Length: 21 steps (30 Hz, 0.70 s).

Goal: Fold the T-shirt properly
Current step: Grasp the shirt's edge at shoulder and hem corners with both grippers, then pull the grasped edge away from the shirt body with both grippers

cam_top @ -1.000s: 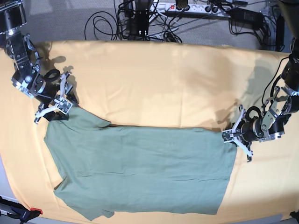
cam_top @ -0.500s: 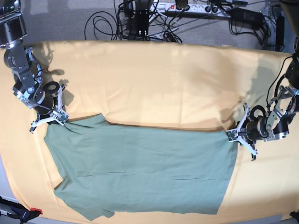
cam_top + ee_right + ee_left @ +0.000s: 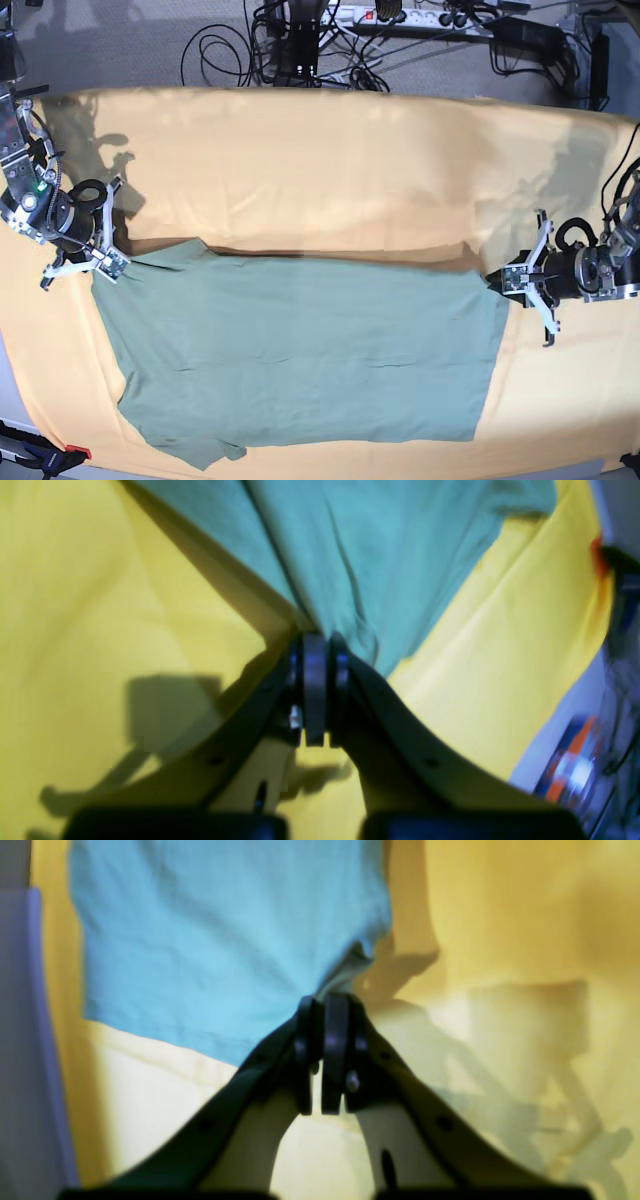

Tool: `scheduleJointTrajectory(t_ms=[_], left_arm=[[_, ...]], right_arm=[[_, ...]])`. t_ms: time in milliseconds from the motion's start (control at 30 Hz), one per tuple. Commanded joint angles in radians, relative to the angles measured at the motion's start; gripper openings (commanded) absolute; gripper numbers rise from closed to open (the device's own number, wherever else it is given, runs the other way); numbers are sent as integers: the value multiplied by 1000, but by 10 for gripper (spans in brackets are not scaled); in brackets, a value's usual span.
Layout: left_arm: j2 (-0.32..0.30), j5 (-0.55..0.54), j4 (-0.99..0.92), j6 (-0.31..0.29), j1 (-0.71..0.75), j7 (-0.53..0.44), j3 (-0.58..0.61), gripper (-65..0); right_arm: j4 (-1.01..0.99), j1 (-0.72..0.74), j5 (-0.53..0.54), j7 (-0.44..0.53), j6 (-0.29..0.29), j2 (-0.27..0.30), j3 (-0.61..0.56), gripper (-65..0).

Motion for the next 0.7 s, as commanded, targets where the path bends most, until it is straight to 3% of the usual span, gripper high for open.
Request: scheduleJointTrajectory(t_ms=[0, 133, 200, 433, 567, 667], left_arm=[[-29, -12, 21, 9, -22, -12, -13, -650], [-63, -48, 73, 9, -22, -12, -13, -650], [-86, -62, 106, 9, -14, -12, -13, -650], [-187, -47, 236, 9, 103, -11, -13, -650], [-241, -15, 317, 9, 161, -10, -13, -650], [-280, -15, 366, 9, 194, -7, -13, -650]], right_arm=[[19, 21, 33, -34, -13, 35, 12, -650], [35, 19, 217, -180, 27, 61, 12, -650], [51, 5, 237, -209, 29, 69, 12, -650], [177, -113, 233, -270, -19, 139, 13, -650], [245, -194, 134, -281, -82, 176, 13, -650], [270, -253, 127, -298, -87, 189, 14, -650]])
